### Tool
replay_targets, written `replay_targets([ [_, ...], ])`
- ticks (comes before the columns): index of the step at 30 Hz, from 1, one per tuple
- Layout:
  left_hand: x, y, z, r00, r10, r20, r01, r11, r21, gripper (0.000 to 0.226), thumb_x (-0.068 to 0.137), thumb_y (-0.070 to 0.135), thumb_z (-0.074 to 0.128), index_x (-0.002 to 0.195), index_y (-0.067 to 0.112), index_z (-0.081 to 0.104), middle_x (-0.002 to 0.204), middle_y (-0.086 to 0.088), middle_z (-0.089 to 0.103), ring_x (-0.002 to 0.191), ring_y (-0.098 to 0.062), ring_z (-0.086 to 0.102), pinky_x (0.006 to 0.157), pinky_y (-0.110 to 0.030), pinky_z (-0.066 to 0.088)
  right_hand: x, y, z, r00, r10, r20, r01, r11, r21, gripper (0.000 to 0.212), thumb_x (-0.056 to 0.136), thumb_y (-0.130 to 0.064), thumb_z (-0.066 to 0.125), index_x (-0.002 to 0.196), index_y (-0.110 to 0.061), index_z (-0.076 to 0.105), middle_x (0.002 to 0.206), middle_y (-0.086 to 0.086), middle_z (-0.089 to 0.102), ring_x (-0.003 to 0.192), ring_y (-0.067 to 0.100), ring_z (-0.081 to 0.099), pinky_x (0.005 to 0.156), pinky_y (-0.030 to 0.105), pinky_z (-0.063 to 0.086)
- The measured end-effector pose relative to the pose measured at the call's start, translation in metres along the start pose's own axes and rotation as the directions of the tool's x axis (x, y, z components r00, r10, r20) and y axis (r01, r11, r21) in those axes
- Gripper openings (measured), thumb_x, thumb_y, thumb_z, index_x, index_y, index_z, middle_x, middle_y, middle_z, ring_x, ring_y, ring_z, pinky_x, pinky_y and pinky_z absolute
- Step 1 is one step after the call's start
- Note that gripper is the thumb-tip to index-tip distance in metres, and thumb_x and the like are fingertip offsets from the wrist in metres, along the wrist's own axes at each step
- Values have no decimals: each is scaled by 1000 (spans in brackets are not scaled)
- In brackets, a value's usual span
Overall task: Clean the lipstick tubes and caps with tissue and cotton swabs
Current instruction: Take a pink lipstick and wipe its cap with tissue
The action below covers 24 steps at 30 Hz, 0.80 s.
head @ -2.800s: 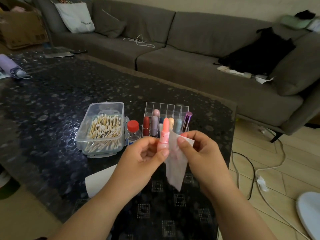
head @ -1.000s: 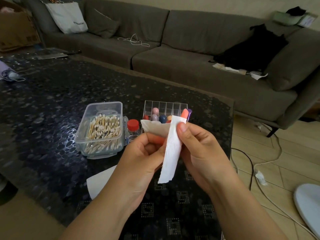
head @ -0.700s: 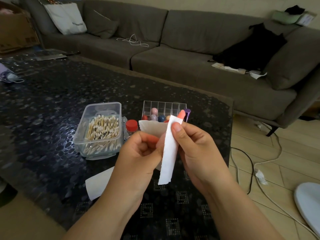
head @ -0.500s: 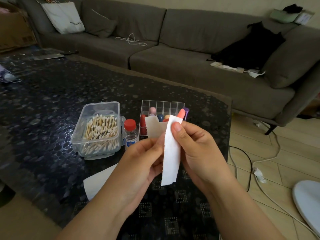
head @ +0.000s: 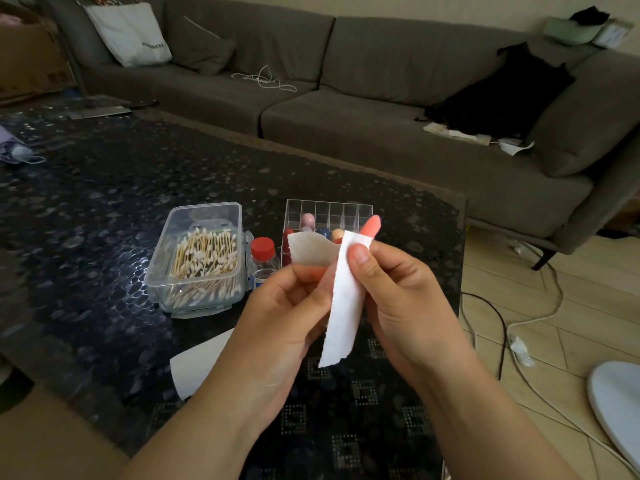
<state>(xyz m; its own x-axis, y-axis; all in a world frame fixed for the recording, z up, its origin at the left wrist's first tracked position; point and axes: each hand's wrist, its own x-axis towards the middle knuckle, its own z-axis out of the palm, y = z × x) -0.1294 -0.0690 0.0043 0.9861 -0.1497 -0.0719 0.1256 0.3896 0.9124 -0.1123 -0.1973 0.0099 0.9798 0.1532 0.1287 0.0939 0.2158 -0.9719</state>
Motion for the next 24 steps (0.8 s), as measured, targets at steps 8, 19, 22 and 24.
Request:
replay_targets([
  [8,2,-1,-3,997,56,-46,-58,998,-35,19,67,23,70,82,11,70,94,-13,72,86,-20,69,75,-28,56,-1,4,-1,1000,1,-17,-2,999,-37,24,80,-35,61,91,-20,76,99,13,72,99,32,67,93,54,50],
  [19,3,0,-5,1000,-18,-13,17,999,-49,23,69,31,65,80,13,74,92,-14,72,87,-24,67,82,-35,55,-1,4,0,1000,-2,-7,1,1000,-19,29,77,-33,60,95,-14,74,95,12,73,94,29,68,90,45,53],
  [22,4,0,-7,991,120,-63,-120,993,16,20,61,21,73,79,15,68,97,-13,72,96,-24,68,87,-36,52,-2,6,0,1000,-17,1,17,998,-63,32,81,-32,58,99,-9,72,101,11,72,101,29,66,92,43,52],
  [24,4,0,-8,989,130,-65,-129,991,15,21,61,18,73,80,15,67,98,-13,71,99,-25,67,88,-35,52,-3,6,0,1000,-17,10,18,997,-71,32,82,-32,58,98,-8,72,101,11,72,101,29,66,93,43,52],
])
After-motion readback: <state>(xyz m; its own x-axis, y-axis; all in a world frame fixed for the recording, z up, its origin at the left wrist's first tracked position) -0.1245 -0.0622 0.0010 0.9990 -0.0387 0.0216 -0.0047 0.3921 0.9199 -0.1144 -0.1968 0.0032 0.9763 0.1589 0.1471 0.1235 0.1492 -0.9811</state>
